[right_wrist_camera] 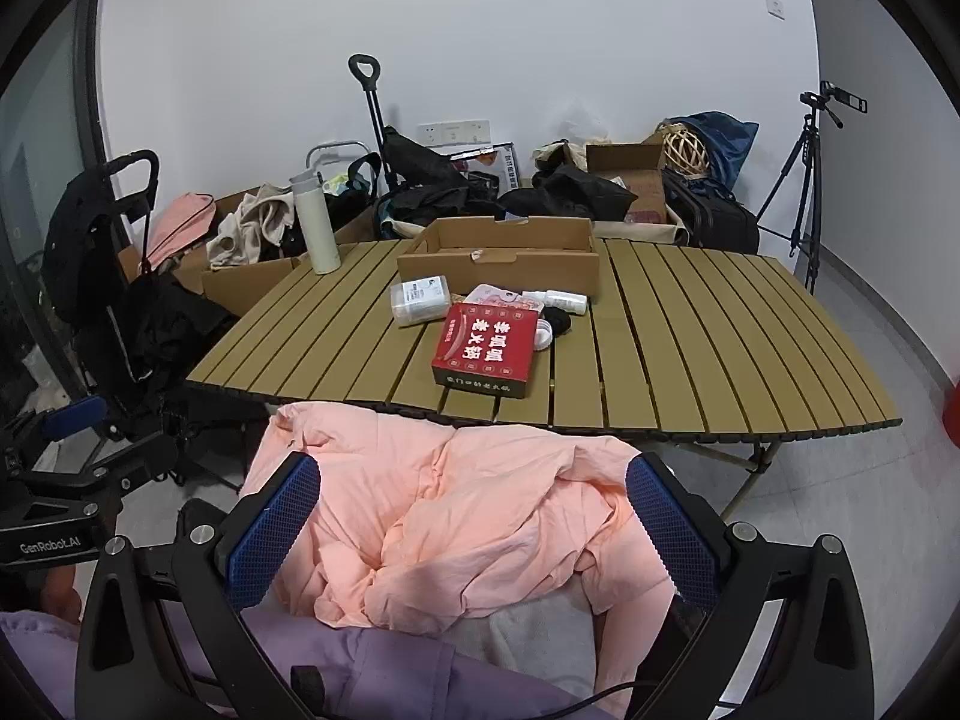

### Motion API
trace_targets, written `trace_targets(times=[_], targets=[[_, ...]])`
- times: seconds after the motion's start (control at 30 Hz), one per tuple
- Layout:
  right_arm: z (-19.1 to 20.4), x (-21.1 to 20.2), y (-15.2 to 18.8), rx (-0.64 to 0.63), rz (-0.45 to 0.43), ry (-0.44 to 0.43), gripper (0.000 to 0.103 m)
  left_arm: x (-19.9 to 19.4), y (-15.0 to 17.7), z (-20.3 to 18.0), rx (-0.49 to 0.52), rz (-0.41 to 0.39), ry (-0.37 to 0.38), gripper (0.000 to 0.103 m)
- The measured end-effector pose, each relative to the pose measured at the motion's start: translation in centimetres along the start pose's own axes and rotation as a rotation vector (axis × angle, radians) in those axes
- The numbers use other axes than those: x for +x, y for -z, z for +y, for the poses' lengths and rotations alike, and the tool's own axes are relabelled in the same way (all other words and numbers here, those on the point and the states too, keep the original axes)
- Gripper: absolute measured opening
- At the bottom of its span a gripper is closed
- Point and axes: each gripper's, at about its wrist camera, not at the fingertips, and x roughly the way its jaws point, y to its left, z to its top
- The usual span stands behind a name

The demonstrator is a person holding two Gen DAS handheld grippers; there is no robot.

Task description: Organize objects

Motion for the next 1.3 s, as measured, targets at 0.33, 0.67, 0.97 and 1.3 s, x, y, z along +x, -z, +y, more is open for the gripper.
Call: trace_targets(times=[0.33, 0.67, 0.97, 1.3], targets=[[-0.4, 0.3, -0.2, 0.013, 0.016, 0.008, 0.103, 0.0, 0.1, -0.1, 0.008, -0.002, -0.009, 0.103], [-1.1, 0.5, -0.2, 0.047, 0.027, -0.002, 0.103, 0.2, 0.1, -0.2, 0.008, 0.006, -0.009, 0.103], [-2.4, 0.2, -0.1, 0.095, 0.007, 0.000, 0.103, 0.4, 0.2, -0.2, 0.008, 0.017, -0.011, 0.103], [-1.6, 1.7, 1.1, 0.097, 0.022, -0.212, 0.103, 1.4, 0.2, 0.7, -0.011, 0.025, 0.102, 0.103]])
